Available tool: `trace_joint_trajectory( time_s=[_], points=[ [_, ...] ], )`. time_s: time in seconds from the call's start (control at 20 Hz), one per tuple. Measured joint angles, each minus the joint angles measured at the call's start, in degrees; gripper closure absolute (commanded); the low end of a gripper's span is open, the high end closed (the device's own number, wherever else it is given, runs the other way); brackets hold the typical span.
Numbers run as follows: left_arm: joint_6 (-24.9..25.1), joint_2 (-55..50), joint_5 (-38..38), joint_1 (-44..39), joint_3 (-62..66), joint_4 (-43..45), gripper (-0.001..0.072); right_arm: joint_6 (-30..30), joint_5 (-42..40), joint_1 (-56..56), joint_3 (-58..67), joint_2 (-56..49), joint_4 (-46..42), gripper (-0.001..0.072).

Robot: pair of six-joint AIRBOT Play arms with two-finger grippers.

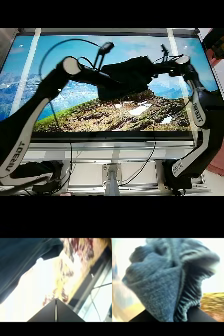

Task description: Fold the clothes and pants, and hang the long-sleeved shirts on hangers.

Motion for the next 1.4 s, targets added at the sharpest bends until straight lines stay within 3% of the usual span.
trace_joint_trajectory(
  time_s=[0.25,0.65,0.85,1.1,1.15,1.2,1.25,1.3,1.4],
  points=[
    [0.02,10.32,-0.9,7.89,0.0,3.93,0.0679,8.55,4.87,-12.81,0.81,12.22,-12.98,0.067],
    [0.02,23.19,-1.09,22.93,0.0,11.72,0.0679,24.09,6.21,-41.92,1.01,33.35,-32.41,0.067],
    [0.02,25.49,-1.09,29.31,0.0,13.05,0.0679,28.09,15.91,-52.87,0.13,36.81,-42.56,0.067],
    [0.02,26.21,-1.07,32.65,0.0,13.4,0.0679,28.81,27.63,-60.06,-8.09,37.9,-57.77,0.0655],
    [0.02,26.25,-1.07,32.85,0.0,13.46,0.0679,28.72,28.89,-61.11,-10.29,38.01,-59.65,0.0545],
    [0.02,26.29,-1.07,33.07,0.0,13.51,0.0678,28.37,29.83,-61.92,-12.26,38.05,-60.87,0.032],
    [0.0,26.29,-1.07,33.16,0.0,13.51,0.0679,27.67,30.99,-62.62,-14.25,38.07,-62.05,0.0175],
    [0.0,26.34,-1.07,33.27,0.0,13.51,0.0679,26.84,31.52,-63.12,-15.82,38.12,-62.97,0.0122],
    [0.0,26.34,-1.05,33.38,0.0,13.53,0.0678,24.57,31.58,-63.69,-18.18,38.07,-63.58,0.0122]
  ],
)
